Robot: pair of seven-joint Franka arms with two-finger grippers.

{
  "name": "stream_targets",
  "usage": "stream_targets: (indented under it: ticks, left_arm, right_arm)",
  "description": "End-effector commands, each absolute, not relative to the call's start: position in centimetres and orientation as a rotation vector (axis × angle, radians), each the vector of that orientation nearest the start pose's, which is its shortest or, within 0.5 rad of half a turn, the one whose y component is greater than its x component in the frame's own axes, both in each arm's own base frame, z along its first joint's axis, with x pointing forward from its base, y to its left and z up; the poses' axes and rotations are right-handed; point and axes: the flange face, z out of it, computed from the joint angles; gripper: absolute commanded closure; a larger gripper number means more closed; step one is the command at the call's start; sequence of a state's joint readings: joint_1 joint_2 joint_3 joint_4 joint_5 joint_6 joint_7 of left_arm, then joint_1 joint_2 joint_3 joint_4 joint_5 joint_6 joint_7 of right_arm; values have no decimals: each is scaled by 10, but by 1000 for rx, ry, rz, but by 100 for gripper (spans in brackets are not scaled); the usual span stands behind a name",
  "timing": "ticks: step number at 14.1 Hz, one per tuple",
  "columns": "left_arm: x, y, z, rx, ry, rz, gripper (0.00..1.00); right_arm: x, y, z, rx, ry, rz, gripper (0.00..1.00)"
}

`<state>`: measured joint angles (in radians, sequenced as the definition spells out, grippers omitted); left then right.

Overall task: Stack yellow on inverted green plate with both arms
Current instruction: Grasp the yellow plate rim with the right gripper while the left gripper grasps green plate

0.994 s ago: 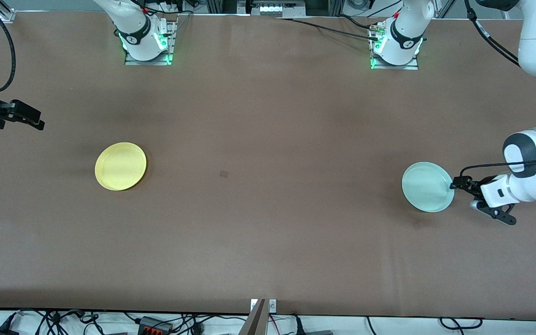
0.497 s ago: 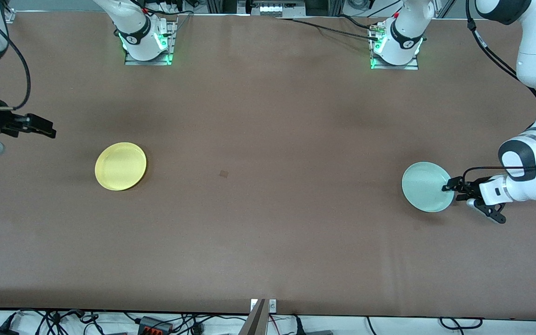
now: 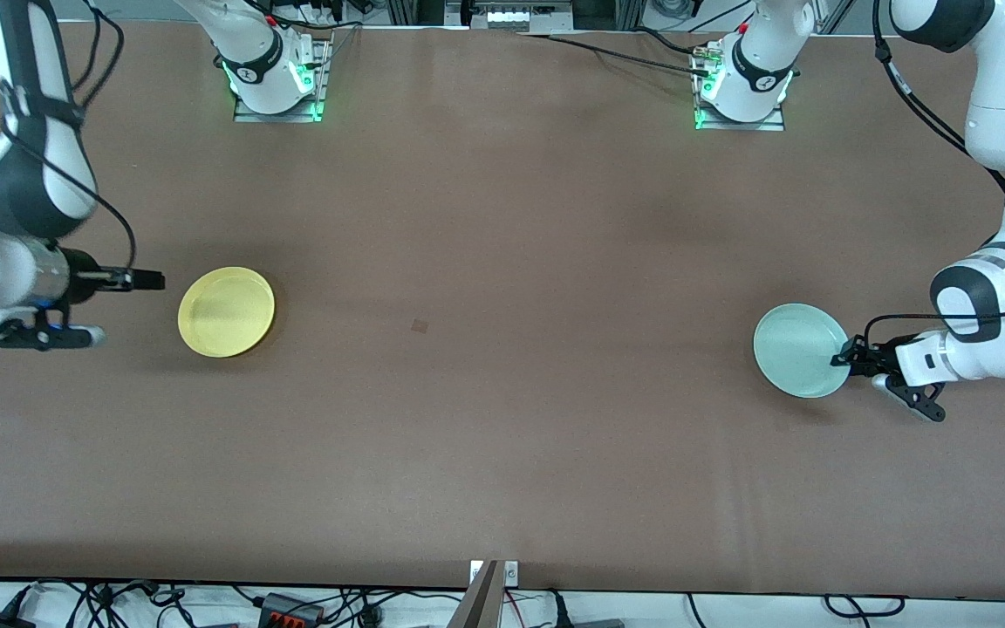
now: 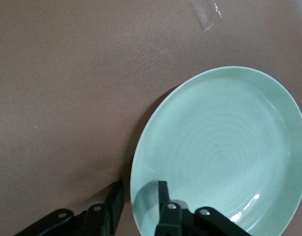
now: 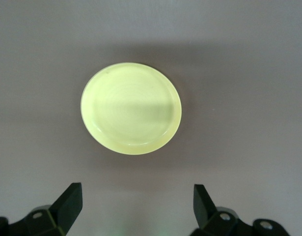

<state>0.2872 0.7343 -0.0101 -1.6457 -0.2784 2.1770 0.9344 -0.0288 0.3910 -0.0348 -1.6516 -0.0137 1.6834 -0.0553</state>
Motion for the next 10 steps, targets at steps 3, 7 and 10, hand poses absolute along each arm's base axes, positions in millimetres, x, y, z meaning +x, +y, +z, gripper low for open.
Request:
stream_targets:
  ticks: [3, 7, 10]
  left_arm:
    - [648, 173, 169, -3337, 846, 8, 99]
    - [674, 167, 205, -3284, 888, -74, 99]
    - [688, 133, 244, -3247, 964, -15, 99]
  right_arm:
    - [630, -51, 288, -3064, 11, 720, 0]
    - [627, -84, 234, -3042, 86, 755, 0]
    - [623, -107, 199, -3007, 92, 767, 0]
